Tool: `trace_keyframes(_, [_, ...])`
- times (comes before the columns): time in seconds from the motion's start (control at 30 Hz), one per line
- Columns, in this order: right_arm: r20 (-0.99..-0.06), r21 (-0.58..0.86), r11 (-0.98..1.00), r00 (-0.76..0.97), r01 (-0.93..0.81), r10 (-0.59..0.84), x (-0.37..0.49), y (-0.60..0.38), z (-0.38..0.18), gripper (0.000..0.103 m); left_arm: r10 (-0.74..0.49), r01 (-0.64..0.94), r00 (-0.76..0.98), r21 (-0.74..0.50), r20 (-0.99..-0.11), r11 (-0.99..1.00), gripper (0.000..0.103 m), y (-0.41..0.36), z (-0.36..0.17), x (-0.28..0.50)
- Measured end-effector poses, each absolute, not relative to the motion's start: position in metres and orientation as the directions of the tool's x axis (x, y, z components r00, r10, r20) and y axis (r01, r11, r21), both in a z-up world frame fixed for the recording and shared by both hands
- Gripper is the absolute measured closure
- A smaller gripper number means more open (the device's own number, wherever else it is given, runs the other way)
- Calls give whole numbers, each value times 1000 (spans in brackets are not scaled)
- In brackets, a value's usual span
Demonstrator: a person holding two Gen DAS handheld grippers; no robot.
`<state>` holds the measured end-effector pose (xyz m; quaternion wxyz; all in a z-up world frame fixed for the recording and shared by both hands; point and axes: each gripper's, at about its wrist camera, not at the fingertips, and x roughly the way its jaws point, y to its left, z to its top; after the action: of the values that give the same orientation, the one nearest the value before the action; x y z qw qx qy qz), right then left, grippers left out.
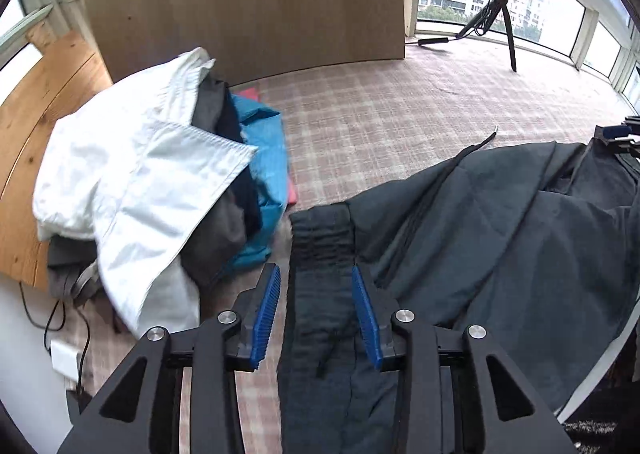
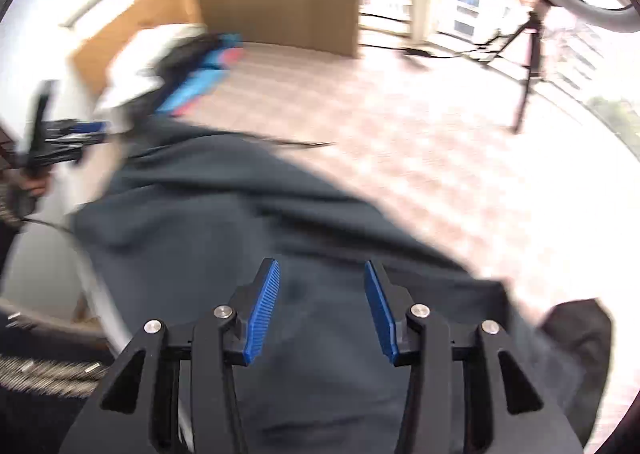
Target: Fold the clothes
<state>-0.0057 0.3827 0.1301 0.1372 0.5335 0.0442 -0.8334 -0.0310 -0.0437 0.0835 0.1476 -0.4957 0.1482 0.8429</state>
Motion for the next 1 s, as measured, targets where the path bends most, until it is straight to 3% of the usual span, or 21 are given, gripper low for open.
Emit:
trace_keyframes(0.2, [-950,59,-967,-283,249,-131,-36,435,66,48,53,-386,-391,111,-919,-916,63,-31,45,-69])
trace_keyframes(0.3, [-955,117,-960,-235,256,-179,-39,448,51,46,97,-396,-328,43,-940,-917,60,-31,34,-77])
trace_keyframes(0.4, [-959,169,-944,-173,284,-224,-36,447,42,46,154,-397,-290,-28,-944,-918,63,-31,29,-80])
trace_keyframes(0.43, [-959,173,-939,-165,297,-229,-34,444,41,45,177,-398,-279,-54,-944,-916,72,-30,27,-80])
trace_keyframes(0.47, [-959,166,-935,-169,313,-227,-30,442,43,49,190,-401,-275,-67,-942,-914,74,-30,28,-79])
trace_keyframes(0.53, [-959,164,-932,-168,323,-227,-25,438,47,73,179,-416,-319,-32,-931,-909,88,-25,36,-69])
trace_keyframes(0.57, [-959,164,-933,-171,320,-227,-23,438,49,102,169,-427,-348,-5,-922,-904,95,-23,41,-64])
trace_keyframes(0.73, [-926,52,-948,-341,314,-163,-4,433,95,101,200,-436,-455,22,-868,-900,99,-33,91,-41])
trace_keyframes(0.9, [-795,54,-960,-570,273,-206,36,427,171,101,230,-386,-530,-9,-816,-922,99,-84,143,3])
trace_keyframes(1.0, [-822,62,-947,-522,316,-228,83,410,171,100,254,-399,-482,-48,-839,-916,99,-108,133,51])
